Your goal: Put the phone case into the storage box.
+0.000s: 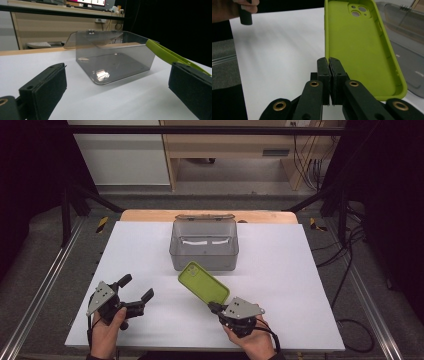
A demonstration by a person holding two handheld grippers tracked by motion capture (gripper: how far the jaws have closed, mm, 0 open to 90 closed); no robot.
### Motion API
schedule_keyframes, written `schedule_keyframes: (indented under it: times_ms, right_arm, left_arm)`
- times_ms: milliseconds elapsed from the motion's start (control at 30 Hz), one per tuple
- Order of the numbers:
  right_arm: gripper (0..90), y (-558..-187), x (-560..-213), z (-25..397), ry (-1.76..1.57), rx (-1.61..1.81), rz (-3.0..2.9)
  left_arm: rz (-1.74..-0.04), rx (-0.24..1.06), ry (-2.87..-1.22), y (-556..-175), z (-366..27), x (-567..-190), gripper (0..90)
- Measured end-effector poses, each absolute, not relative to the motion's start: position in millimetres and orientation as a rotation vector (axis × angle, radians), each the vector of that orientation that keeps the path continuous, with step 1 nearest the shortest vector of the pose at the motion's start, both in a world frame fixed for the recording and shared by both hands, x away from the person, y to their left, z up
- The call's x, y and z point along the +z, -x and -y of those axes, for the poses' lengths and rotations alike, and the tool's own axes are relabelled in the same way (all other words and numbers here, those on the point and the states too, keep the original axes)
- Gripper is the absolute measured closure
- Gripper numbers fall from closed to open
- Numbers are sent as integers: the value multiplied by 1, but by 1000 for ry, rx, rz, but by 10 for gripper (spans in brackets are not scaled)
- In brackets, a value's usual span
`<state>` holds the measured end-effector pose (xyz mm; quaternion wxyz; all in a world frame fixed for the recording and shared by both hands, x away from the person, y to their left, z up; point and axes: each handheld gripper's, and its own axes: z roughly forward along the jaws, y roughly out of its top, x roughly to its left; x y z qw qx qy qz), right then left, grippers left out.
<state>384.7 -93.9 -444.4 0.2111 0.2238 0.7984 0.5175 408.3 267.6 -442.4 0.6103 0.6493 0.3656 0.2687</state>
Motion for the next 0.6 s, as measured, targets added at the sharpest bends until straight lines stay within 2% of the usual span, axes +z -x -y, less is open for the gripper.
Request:
schedule_keyframes:
  times_ms: [300, 600]
  right_arm:
    - [883, -389, -434, 107, -684, 1467, -2145]
    - [883, -397, -419, 112, -760, 1486, -2057]
  left_arm:
    - [-813, 607, -1505, -401, -246, -437, 14]
    - [-772, 615, -1504, -404, -230, -400, 14]
